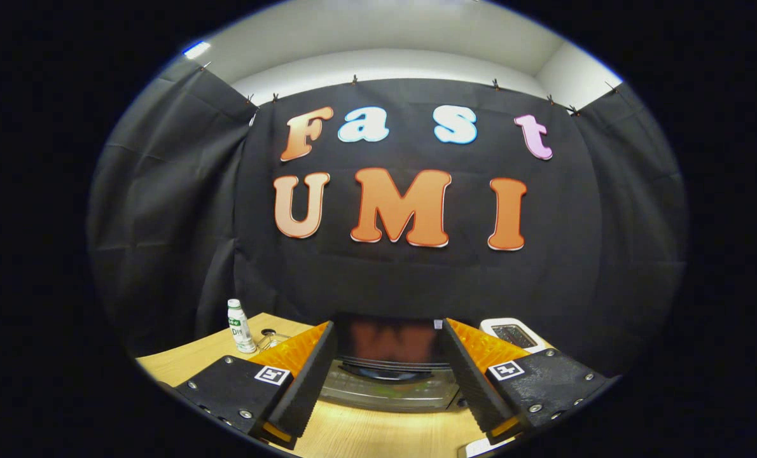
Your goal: Open the toaster oven, put the food inside, and close the toaster oven door.
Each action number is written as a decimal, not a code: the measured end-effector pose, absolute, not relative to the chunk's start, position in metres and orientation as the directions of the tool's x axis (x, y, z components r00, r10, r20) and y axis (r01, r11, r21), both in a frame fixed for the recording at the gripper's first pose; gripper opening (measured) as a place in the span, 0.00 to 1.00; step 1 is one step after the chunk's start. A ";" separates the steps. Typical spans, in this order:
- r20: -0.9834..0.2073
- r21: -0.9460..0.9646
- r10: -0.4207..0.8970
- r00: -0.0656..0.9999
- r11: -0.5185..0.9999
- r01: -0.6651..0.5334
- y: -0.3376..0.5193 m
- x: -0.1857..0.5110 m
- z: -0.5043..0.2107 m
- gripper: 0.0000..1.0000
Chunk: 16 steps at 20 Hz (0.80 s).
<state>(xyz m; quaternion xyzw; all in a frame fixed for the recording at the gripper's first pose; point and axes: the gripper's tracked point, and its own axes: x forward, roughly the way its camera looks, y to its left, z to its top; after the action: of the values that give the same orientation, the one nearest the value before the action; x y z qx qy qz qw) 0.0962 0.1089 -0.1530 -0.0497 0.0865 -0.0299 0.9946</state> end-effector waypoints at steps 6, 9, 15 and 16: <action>-0.084 -0.213 -0.121 0.989 0.972 0.101 0.079 0.072 -0.089 0.97; -0.054 -0.223 -0.076 0.996 0.973 0.062 0.095 0.061 -0.064 0.98; 0.006 -0.190 -0.024 1.000 0.981 0.025 0.107 0.042 -0.016 0.96; 0.013 -0.187 -0.018 1.000 0.982 0.020 0.109 0.039 -0.010 0.96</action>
<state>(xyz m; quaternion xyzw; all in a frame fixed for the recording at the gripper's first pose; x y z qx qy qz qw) 0.0391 0.1085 -0.0099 -0.0938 -0.0055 -0.0095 0.9955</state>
